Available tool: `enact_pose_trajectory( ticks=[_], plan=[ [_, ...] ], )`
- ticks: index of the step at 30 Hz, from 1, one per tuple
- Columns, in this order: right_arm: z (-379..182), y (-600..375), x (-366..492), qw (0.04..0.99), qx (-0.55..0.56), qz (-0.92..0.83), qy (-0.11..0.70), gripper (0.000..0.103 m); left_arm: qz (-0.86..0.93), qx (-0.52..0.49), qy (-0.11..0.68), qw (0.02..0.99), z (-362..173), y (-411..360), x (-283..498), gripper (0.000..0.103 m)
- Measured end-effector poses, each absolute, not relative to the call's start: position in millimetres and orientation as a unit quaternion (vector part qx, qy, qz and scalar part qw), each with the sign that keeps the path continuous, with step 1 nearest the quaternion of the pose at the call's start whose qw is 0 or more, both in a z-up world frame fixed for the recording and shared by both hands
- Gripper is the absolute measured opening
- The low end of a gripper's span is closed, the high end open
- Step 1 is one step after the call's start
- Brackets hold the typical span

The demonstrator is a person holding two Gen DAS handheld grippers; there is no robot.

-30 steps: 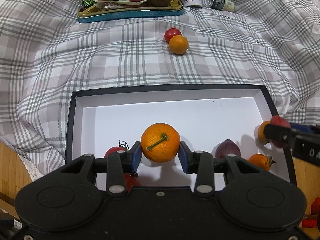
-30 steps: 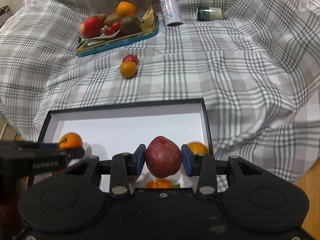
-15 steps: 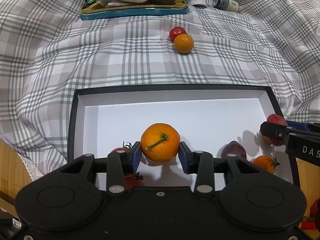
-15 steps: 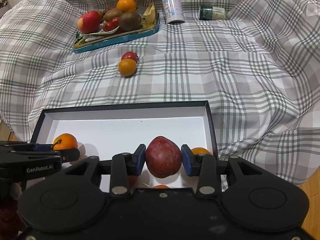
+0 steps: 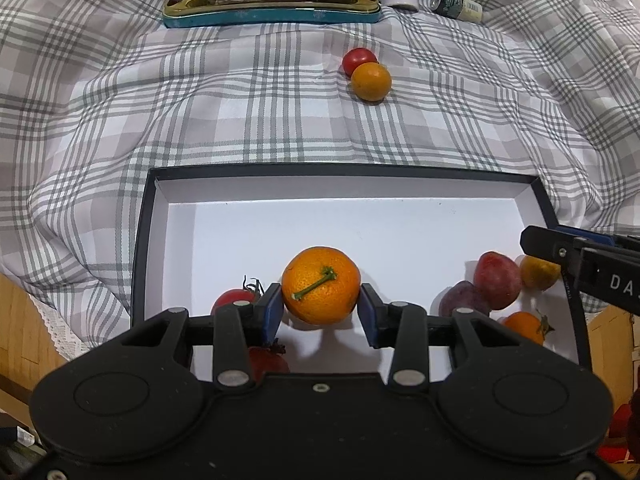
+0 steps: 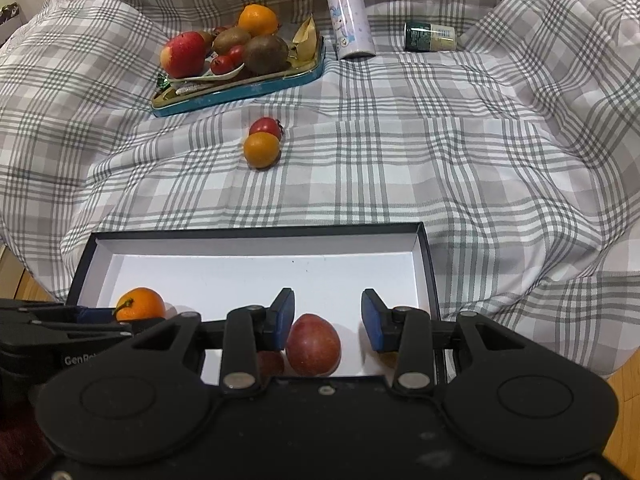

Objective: Organize fruits
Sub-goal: 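Carry the orange and red plum into the white box and release both, then withdraw both open grippers toward the last tomato and orange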

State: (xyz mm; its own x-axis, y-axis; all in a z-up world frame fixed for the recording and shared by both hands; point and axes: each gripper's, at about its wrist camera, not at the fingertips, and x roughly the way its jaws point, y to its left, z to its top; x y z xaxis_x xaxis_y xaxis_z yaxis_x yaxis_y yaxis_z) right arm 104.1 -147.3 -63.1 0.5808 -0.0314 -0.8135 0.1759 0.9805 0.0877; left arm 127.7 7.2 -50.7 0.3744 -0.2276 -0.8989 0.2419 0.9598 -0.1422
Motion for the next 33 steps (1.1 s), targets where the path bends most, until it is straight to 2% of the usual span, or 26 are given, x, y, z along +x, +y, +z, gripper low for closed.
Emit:
enact_pose_trajectory(
  ticks=[12, 33],
  plan=[
    [-61, -147, 102, 0.887, 0.083, -0.054, 0.452, 0.041, -0.144, -0.017, 0.531, 0.835, -42, 12, 129, 0.051],
    [-62, -147, 111, 0.887, 0.085, -0.052, 0.451, 0.041, -0.099, 0.011, 0.514, 0.852, -32, 11, 142, 0.051]
  ],
)
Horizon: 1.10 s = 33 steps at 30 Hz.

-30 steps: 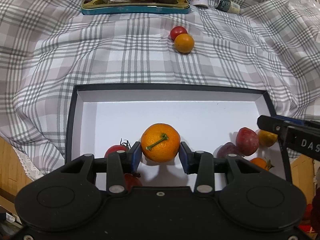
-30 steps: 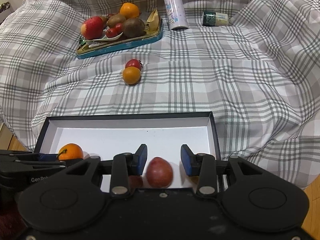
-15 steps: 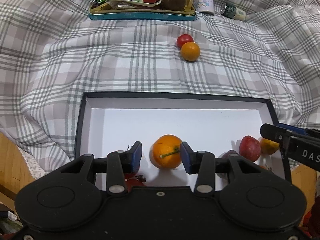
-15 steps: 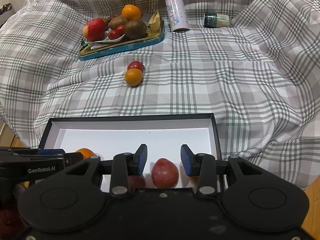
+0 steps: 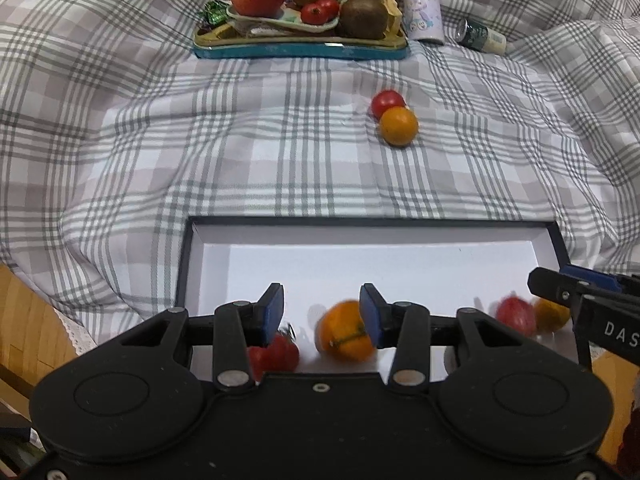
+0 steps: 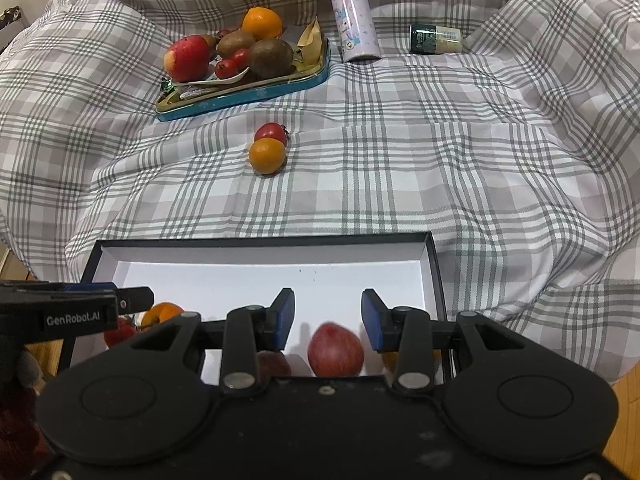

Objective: Organize fruits
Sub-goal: 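Withdraw both open grippers toward the last tomato and orange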

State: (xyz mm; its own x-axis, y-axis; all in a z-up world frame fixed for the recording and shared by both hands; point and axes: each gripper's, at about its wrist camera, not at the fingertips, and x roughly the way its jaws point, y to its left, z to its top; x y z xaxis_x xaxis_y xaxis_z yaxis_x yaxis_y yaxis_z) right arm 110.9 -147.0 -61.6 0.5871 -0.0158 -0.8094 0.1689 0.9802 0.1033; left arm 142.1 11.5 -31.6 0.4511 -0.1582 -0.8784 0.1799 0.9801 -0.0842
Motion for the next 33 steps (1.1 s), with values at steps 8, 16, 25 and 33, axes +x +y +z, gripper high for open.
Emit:
enact_pose_trajectory(
  ticks=[8, 16, 25, 33],
  plan=[
    [-56, -143, 137, 0.892, 0.078, -0.043, 0.443, 0.041, -0.081, 0.020, 0.501, 0.862, -25, 14, 165, 0.051],
    [-53, -136, 174, 0.896, 0.072, -0.026, 0.438, 0.041, -0.061, 0.035, 0.489, 0.869, -26, 18, 185, 0.051],
    [-65, -129, 215, 0.891, 0.067, -0.020, 0.449, 0.044, -0.053, 0.028, 0.499, 0.864, -34, 27, 200, 0.051],
    [-80, -117, 252, 0.887, 0.059, -0.017, 0.458, 0.047, -0.046, 0.010, 0.509, 0.859, -37, 40, 219, 0.051]
  ],
)
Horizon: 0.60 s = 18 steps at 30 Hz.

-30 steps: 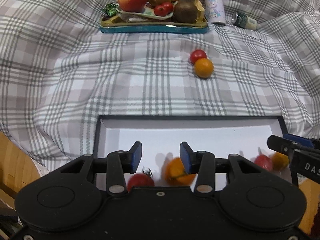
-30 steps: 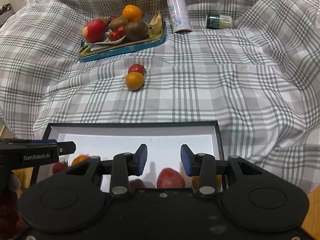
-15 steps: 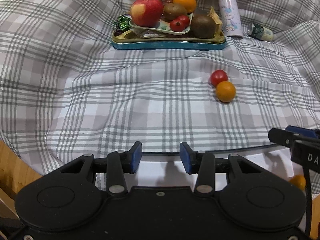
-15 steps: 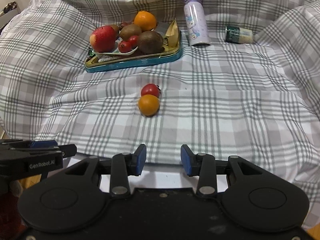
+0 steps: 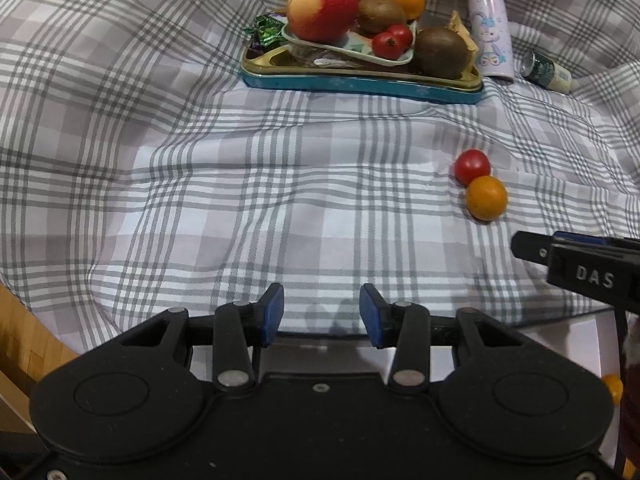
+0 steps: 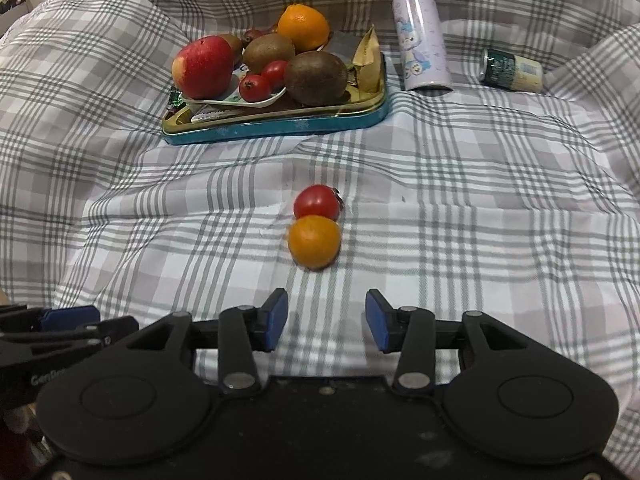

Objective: Organize fruits
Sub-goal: 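Withdraw both open grippers toward the last tomato and orange, then grasp the red tomato with left gripper while right grasps the small orange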

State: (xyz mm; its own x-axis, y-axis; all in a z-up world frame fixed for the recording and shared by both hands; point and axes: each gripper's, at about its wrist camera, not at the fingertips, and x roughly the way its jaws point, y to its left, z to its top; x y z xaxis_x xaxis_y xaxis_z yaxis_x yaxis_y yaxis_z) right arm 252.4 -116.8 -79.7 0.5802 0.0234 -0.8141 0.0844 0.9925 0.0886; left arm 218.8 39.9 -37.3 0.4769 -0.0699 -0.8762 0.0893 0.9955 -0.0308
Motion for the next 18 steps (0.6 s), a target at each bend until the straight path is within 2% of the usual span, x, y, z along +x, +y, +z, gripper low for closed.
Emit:
enact_pose_trajectory(
  ticks=[8, 18],
  plan=[
    [-96, -108, 287, 0.884, 0.047, -0.021, 0.465, 0.051, -0.044, 0.004, 0.518, 0.854, -41, 48, 229, 0.051],
    [-110, -102, 308, 0.878, 0.033, -0.031, 0.476, 0.051, -0.041, 0.002, 0.522, 0.852, -43, 52, 232, 0.051]
  ],
)
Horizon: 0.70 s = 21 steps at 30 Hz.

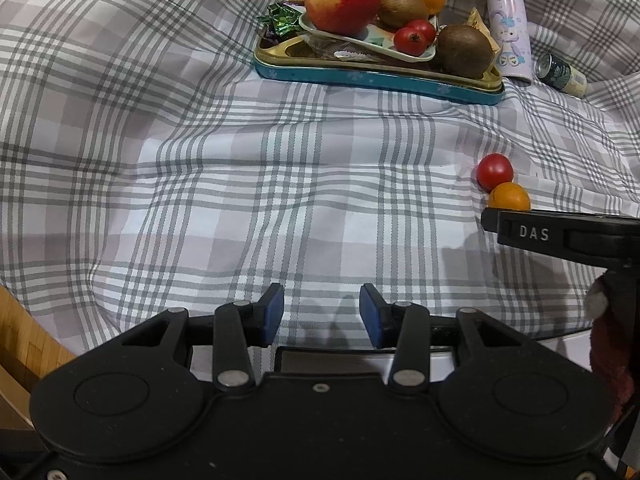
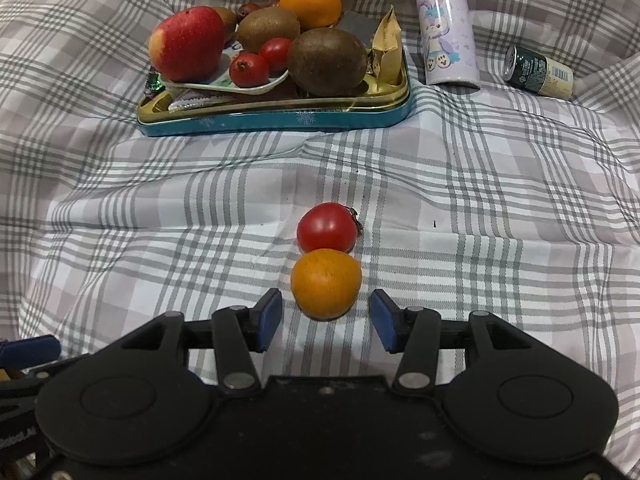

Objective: Organize fruits
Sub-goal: 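Grasp the red tomato with left gripper while right grasps the small orange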

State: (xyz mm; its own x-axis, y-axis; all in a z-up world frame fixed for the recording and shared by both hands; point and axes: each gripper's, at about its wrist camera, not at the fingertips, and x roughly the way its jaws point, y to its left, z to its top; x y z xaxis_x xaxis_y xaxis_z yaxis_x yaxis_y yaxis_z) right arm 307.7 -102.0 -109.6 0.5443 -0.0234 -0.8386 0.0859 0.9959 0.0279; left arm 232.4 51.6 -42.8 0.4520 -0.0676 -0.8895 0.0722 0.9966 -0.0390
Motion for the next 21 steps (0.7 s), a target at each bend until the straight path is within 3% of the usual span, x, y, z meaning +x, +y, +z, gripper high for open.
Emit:
enact_pose_trajectory(
  ticks=[4, 7, 16, 19, 21],
  plan=[
    [-115, -103, 311, 0.878, 0.026, -0.039, 0.476, 0.051, -0.041, 0.006, 0.524, 0.851, -43, 50, 234, 0.051],
    [-115, -102, 309, 0.882, 0.016, -0.034, 0.469, 0.039, -0.041, 0.009, 0.525, 0.850, -43, 48, 235, 0.051],
    [-107, -130, 288, 0.884, 0.050, -0.049, 0.462, 0.038, -0.062, 0.025, 0.524, 0.849, -43, 29, 239, 0.051],
    [-101, -145, 275, 0.886, 0.063, -0.052, 0.456, 0.020, -0.078, 0.034, 0.520, 0.850, -40, 17, 243, 0.051],
    [-97, -154, 269, 0.888, 0.071, -0.056, 0.452, 0.020, -0.091, 0.039, 0.517, 0.850, -36, 6, 247, 0.051]
  ],
)
